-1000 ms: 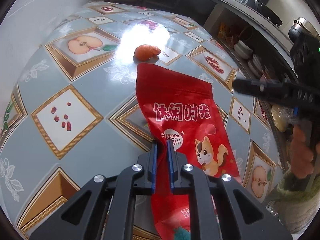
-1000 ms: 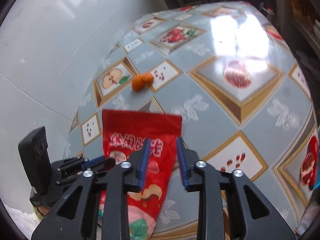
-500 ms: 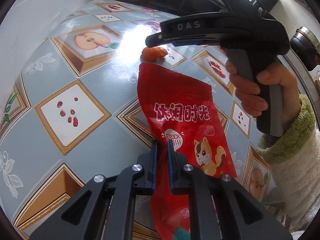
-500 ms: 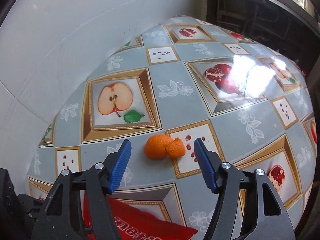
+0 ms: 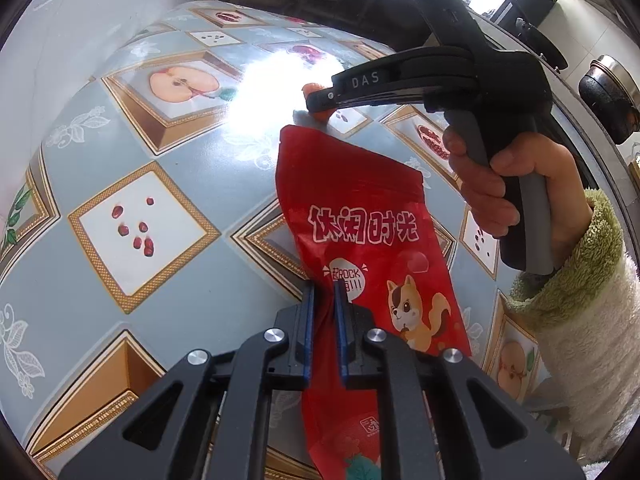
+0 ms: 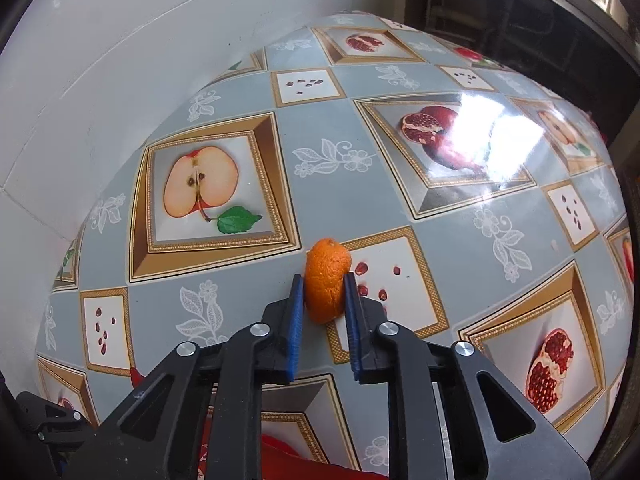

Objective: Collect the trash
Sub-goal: 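Lift the red snack bag with the left tool while the right tool grasps the orange peel, then carry the snack bag and orange peel toward the blue wastebasket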

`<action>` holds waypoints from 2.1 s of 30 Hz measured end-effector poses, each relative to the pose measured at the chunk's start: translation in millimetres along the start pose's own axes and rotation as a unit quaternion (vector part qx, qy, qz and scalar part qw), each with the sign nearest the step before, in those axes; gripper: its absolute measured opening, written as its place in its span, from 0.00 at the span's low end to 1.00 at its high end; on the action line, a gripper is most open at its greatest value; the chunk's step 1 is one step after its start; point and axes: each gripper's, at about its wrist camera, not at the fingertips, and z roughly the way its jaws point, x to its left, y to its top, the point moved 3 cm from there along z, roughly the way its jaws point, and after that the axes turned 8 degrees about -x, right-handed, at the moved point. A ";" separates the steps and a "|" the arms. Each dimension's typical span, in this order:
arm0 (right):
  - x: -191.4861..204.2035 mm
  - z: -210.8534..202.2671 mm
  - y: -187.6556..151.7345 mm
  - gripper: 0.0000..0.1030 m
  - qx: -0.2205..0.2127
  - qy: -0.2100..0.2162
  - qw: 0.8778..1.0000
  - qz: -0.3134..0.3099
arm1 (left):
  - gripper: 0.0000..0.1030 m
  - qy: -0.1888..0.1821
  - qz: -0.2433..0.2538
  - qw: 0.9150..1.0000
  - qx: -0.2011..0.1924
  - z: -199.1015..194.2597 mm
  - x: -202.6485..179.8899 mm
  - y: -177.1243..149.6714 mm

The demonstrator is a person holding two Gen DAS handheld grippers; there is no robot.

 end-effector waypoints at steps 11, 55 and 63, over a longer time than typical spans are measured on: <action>-20.7 -72.6 -23.5 0.14 -0.069 -0.032 0.997 0.030 | 0.08 -0.012 0.008 1.000 -0.016 -7.4 -10.5 6.0; -177.5 -333.8 -297.4 0.14 -0.216 -0.311 0.846 0.376 | 0.08 -0.210 0.105 0.972 -0.018 6.7 -197.3 91.1; -238.4 -311.0 -361.7 0.14 -0.194 -0.305 0.813 0.456 | 0.08 -0.206 0.178 0.961 0.056 86.5 -314.6 86.6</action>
